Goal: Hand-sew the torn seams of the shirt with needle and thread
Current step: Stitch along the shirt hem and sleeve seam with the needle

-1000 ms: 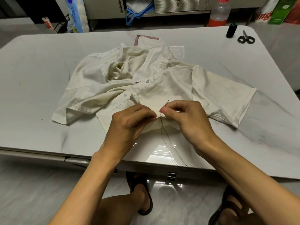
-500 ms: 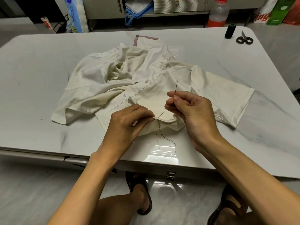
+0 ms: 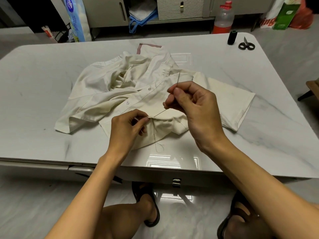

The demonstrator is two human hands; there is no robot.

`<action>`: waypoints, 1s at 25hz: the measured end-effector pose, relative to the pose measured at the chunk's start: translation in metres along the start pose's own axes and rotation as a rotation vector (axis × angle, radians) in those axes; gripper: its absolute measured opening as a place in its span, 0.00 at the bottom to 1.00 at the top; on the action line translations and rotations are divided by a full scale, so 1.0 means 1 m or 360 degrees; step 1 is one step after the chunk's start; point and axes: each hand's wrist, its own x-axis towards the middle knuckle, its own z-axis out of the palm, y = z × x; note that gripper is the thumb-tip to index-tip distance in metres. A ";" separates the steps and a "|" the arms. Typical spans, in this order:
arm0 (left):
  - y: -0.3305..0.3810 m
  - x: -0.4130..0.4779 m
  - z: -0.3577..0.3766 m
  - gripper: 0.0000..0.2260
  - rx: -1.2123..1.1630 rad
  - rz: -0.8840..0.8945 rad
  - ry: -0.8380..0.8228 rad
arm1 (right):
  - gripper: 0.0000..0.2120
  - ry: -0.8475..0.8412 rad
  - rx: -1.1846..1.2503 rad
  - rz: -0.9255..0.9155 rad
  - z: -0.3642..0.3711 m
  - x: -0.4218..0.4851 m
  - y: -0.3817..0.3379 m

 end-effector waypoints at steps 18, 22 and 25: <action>-0.011 -0.026 0.015 0.06 0.0022 -0.0407 0.0254 | 0.08 -0.0690 -0.0182 0.0609 -0.055 -0.079 -0.139; -0.013 -0.024 0.018 0.04 0.0006 -0.0453 0.0286 | 0.07 -0.0895 -0.0211 0.0877 -0.065 -0.081 -0.139; -0.006 -0.025 0.017 0.05 0.0037 -0.0356 0.0318 | 0.07 -0.0914 -0.0216 0.0917 -0.066 -0.076 -0.127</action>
